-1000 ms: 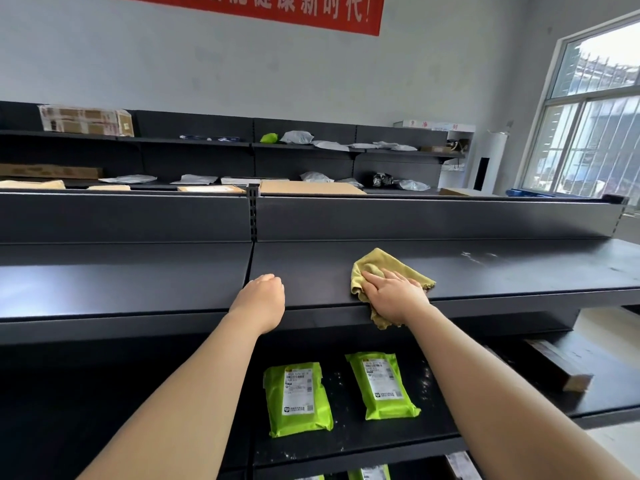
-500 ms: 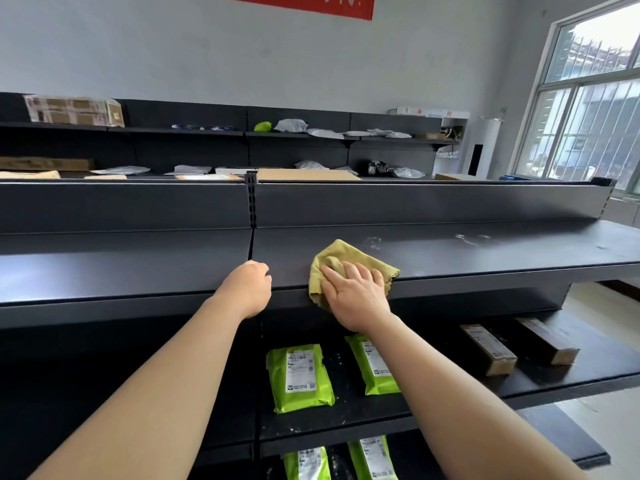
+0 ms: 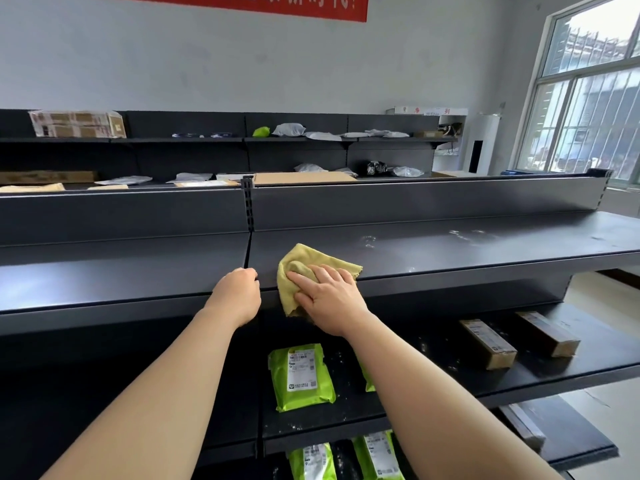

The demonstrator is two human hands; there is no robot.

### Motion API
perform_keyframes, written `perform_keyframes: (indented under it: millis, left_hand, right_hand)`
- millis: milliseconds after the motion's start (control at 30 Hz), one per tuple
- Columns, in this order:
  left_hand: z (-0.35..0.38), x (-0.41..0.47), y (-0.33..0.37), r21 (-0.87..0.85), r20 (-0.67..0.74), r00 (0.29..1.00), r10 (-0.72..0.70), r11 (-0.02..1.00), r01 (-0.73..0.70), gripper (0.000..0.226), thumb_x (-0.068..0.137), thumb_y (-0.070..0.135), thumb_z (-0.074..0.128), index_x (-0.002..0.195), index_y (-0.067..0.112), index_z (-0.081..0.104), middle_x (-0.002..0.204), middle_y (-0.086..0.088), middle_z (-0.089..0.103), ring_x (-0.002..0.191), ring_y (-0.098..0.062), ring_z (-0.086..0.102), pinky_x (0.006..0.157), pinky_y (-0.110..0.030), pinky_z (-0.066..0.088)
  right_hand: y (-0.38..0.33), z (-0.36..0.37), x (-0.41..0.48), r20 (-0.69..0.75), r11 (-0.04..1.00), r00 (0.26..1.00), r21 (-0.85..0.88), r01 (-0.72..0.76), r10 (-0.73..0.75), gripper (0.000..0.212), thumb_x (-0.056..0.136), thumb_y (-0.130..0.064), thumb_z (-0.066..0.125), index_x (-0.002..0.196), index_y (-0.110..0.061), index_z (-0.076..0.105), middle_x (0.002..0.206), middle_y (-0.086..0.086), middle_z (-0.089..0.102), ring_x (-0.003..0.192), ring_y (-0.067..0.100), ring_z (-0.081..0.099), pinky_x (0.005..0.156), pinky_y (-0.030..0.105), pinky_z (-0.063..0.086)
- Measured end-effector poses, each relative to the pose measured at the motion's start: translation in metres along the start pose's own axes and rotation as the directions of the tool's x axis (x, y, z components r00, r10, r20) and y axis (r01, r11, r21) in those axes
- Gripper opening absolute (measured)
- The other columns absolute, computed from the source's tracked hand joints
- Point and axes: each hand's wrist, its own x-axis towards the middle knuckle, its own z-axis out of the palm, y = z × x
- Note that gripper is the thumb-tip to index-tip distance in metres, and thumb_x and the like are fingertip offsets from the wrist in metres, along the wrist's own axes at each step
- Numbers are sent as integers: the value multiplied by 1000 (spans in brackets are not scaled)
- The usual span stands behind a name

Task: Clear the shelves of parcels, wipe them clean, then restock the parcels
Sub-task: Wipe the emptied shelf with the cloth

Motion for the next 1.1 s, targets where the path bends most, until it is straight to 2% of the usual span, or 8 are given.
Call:
perform_keyframes:
  millis: [167,300,433,533,700,900,1033,1100]
  left_hand:
    - [1,1,19,171,-2,998,-56,984,55,19,92,1,36,103,11,49,107,-7,50,88,-26,51,84,-37,44]
    - [6,4,42,282,17,986,-167,947,155,29,88,5,42,114,16,46,118,-9,43,104,-28,45,100,-47,35]
    - [18,14,65,280,39,984,-175,947,158,28,99,21,33,125,17,44,131,-12,40,121,-31,39,106,-53,26]
    - [28,23,86,251,73,988,-140,961,117,34,102,30,24,126,17,44,132,-12,42,121,-30,41,107,-54,26]
    - [37,39,112,229,121,976,-180,962,149,37,102,35,23,135,26,36,139,-10,38,124,-34,37,106,-59,23]
    - [43,58,129,239,170,961,-218,955,175,49,90,9,35,135,26,38,139,-10,34,126,-32,33,109,-57,20]
    - [51,70,135,217,152,967,-204,961,169,46,87,6,36,127,25,45,137,-9,36,127,-30,34,110,-55,19]
    - [54,77,138,199,149,965,-214,963,183,48,89,6,34,130,27,47,141,-8,34,129,-30,32,112,-55,16]
  right_hand:
    - [41,-9,-10,46,999,998,31,-39,37,46,100,-52,24,147,-51,21,156,-5,27,145,20,18,118,43,10]
    - [81,-23,-16,113,995,990,37,-92,88,47,100,-53,20,147,-51,21,158,-7,24,147,17,16,118,41,10]
    - [128,-37,-21,180,987,973,56,-153,141,46,101,-52,19,147,-51,23,159,-11,21,147,11,13,116,36,8]
    - [161,-45,-20,244,980,955,58,-190,171,46,101,-49,19,147,-50,22,160,-14,18,148,11,12,117,37,8]
    - [189,-53,-5,394,974,900,48,-222,186,46,101,-51,19,147,-53,17,162,-12,9,149,13,4,119,46,5]
    - [188,-51,27,481,972,870,130,-197,113,46,102,-42,25,145,-56,19,162,-12,3,150,15,-3,119,50,0]
    - [175,-37,56,480,982,873,112,-155,83,48,101,-38,22,146,-55,17,162,-10,1,150,18,-5,119,51,-2]
    - [170,-31,69,482,984,873,105,-147,79,49,101,-37,21,146,-56,16,163,-10,1,150,20,-4,119,52,-2]
